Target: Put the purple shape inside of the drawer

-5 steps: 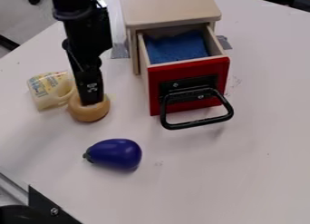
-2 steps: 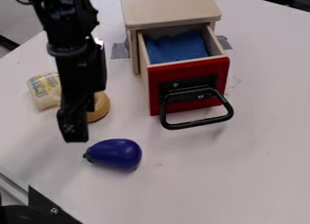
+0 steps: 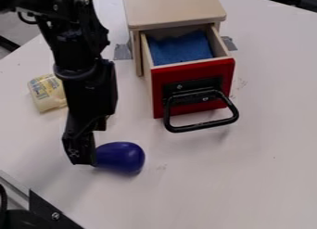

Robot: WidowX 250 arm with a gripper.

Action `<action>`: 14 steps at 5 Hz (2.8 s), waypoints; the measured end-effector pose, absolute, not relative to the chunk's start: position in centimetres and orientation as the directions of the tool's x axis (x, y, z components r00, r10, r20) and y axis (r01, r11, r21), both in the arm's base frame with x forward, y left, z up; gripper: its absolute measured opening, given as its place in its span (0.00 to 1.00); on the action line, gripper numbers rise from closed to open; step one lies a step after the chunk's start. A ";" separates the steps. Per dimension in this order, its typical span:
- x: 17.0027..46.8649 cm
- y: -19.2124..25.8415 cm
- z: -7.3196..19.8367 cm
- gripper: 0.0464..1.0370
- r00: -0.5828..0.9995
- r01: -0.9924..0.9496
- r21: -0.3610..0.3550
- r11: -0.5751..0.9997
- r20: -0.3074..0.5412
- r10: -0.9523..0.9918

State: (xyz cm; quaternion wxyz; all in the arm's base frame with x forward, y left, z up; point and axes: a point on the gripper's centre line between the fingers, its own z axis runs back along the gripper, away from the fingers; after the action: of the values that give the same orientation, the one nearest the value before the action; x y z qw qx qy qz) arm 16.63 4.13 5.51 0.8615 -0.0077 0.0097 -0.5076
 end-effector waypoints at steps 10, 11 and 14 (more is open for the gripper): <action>18.7 2.5 0.7 0.91 0.506 0.862 0.037 0.505 -0.052 -0.861; 19.1 2.8 0.2 0.72 0.517 0.856 0.033 0.516 -0.053 -0.854; 19.4 1.8 5.3 0.72 0.509 0.858 0.054 0.511 0.057 -0.859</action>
State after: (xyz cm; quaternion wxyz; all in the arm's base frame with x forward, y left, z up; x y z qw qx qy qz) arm 19.44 1.85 5.27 0.8684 0.0092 -0.0383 -0.4942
